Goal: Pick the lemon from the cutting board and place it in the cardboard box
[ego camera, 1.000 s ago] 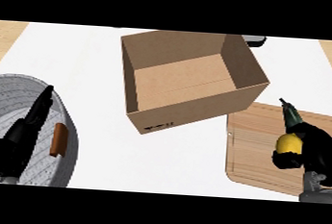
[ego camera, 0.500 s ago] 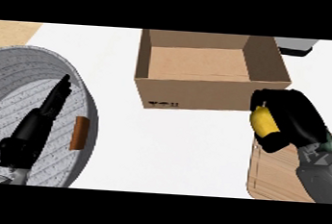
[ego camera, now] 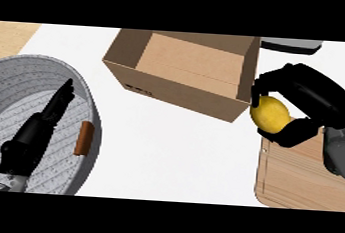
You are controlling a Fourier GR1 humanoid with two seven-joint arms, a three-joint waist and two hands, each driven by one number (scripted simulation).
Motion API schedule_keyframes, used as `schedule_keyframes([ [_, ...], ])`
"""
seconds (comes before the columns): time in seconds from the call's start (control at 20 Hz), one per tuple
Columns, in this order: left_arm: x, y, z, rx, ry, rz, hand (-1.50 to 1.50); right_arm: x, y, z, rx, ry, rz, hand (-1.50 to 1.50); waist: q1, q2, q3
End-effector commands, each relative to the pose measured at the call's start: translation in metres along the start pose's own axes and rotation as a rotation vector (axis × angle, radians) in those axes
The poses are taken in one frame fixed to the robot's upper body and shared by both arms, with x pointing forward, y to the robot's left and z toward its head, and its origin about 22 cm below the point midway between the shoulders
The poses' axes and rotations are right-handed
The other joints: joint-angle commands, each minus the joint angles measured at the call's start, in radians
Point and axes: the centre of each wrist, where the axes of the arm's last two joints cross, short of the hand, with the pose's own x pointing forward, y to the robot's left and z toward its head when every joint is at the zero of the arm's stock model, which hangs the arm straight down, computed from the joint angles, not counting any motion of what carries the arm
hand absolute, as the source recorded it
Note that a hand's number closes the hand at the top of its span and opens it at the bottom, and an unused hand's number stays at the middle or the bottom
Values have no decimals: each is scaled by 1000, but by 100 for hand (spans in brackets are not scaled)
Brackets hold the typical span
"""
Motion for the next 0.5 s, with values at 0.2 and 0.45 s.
schedule_keyframes([
  [0.2,-17,-5,2,24,54,-3,0,-36,-65,-9,-28,-399,-270,150,-32,1,-21],
  [0.45,-15,-7,-3,38,67,8,0,-51,-93,-33,22,-465,-359,150,-50,-10,-24],
])
